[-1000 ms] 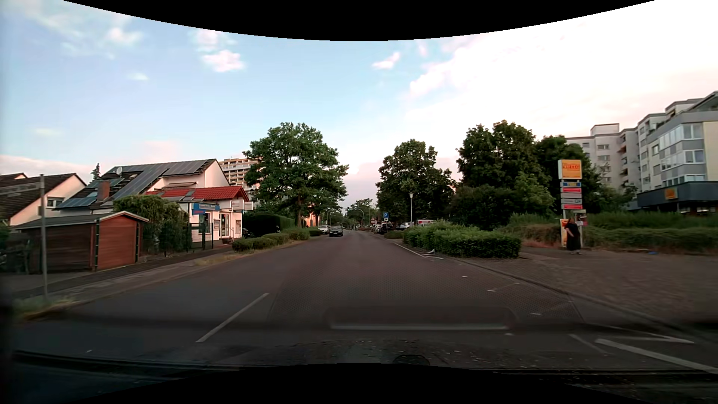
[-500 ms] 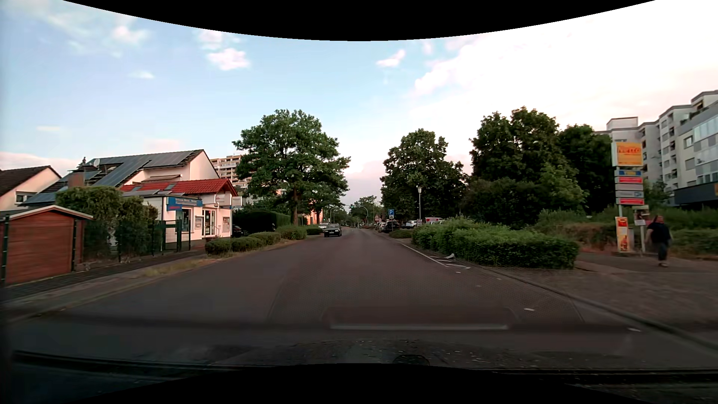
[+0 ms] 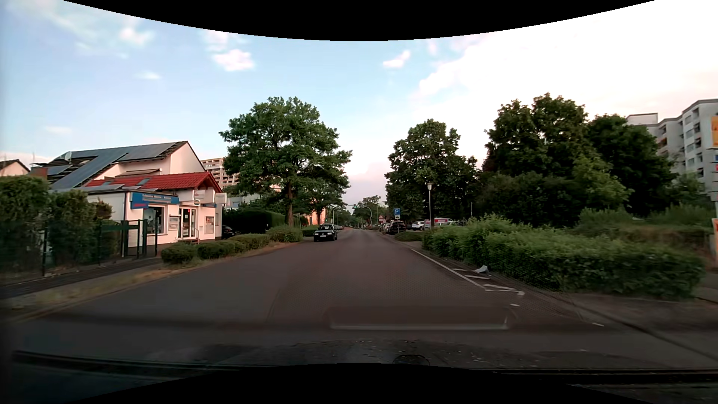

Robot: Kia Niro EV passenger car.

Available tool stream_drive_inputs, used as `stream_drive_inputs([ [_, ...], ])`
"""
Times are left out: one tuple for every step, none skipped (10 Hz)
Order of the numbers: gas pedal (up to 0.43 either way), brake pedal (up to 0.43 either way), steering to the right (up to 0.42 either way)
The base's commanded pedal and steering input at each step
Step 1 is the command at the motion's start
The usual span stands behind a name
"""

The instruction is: Follow the waypoints while adhering to traffic rules and regulations

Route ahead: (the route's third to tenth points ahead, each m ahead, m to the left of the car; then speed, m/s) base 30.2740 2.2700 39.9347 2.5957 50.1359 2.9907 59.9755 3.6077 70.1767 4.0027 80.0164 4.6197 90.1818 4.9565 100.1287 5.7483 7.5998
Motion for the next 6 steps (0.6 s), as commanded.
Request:
stream_drive_inputs([
  [0.039, 0.000, -0.012],
  [0.039, 0.000, -0.012],
  [0.039, 0.000, -0.012],
  [0.039, 0.000, -0.012],
  [0.039, 0.000, -0.012],
  [0.039, 0.000, -0.012],
])
